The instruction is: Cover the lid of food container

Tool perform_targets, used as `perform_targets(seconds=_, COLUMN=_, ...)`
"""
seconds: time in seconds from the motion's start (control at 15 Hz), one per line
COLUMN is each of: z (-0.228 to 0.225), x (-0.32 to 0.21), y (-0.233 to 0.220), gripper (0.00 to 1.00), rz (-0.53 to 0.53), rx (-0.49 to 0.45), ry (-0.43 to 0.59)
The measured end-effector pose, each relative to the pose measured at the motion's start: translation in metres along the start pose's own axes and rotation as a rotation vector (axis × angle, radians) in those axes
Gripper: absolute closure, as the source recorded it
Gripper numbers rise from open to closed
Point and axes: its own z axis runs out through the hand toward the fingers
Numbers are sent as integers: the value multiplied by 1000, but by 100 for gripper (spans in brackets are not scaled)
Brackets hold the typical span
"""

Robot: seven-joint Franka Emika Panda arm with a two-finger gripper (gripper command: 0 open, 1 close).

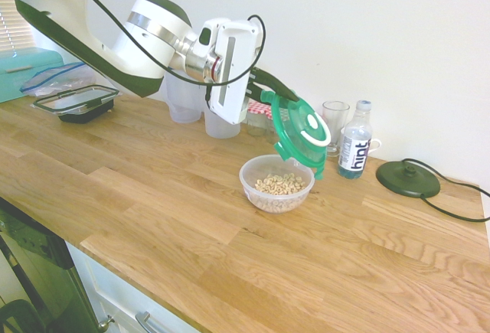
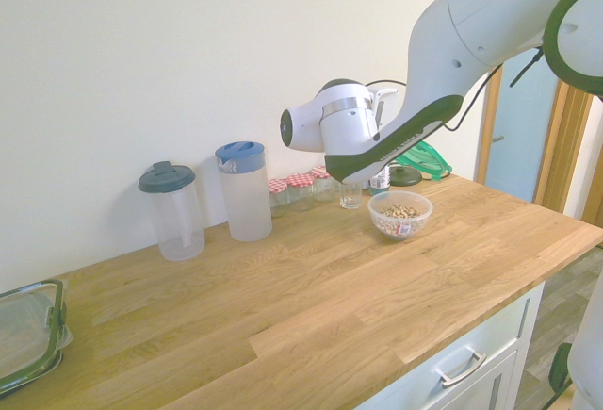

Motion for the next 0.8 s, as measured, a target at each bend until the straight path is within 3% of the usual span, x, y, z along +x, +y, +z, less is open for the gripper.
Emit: perform_targets(seconds=0.8, z=-25, x=-56, y=-26, gripper=100, rz=-59, rx=-24, ry=81)
